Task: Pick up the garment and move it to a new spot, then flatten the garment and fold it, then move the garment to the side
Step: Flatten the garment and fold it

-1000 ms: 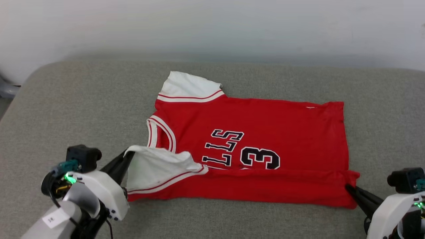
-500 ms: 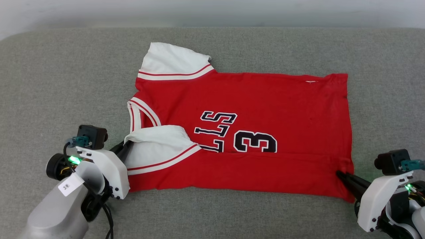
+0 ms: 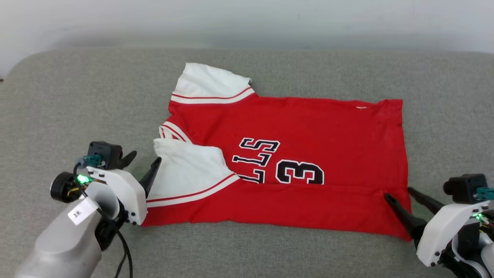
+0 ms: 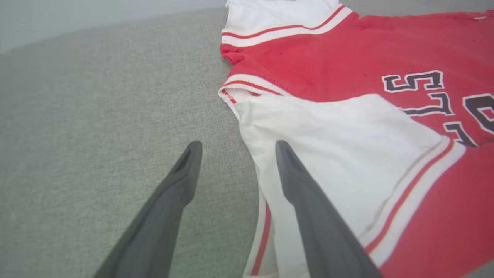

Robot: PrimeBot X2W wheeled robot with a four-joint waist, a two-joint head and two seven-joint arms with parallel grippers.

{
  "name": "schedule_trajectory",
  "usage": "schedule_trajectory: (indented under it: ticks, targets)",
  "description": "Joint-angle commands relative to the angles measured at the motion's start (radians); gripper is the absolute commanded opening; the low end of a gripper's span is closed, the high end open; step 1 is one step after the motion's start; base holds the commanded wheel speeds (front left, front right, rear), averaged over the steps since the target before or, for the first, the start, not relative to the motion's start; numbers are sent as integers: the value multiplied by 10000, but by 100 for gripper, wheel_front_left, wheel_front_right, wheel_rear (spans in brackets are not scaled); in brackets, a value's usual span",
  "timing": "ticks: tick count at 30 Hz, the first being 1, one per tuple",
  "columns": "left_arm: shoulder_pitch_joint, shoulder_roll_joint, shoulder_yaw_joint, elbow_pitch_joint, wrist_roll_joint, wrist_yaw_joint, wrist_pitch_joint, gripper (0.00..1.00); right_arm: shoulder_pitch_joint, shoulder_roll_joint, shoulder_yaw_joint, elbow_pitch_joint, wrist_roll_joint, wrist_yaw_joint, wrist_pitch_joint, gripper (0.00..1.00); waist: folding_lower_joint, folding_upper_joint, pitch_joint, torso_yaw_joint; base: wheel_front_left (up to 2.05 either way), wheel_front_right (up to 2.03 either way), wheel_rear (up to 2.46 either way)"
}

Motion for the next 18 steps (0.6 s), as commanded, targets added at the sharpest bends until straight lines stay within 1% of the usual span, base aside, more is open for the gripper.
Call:
schedule_trajectory:
  ticks: [1,5,9,13,14,15,18]
  targets:
    - [-214,136,-91,-55,82,-12,5,100,173,116,-188,-134,-30,-8,-144,100,0,0,-309,148,0,0,0]
    - [-484,388,-284,-371,52,-17,383,100,442,213,-556,-419,-206,-8,-256,100,0,0,-647,303,0,0,0]
    - [-652,722,-560,-1064,-338,-13,1391,100,752,336,-799,-657,-393,-8,-106,100,0,0,-903,413,0,0,0]
    - [-716,1120,-918,-1954,-1251,-14,3147,100,933,495,-990,-826,-533,-8,13,100,0,0,-1072,450,0,0,0]
    - [-716,1120,-918,-1954,-1251,-14,3147,100,933,495,-990,-826,-533,-8,13,100,0,0,-1072,450,0,0,0]
    - [-797,1333,-1071,-2367,-1684,-15,4024,100,998,577,-1048,-899,-605,-8,102,100,0,0,-1122,445,0,0,0]
    - [-803,1591,-1345,-2792,-2252,-15,5350,100,1027,674,-1084,-999,-708,-8,186,100,0,0,-1175,397,0,0,0]
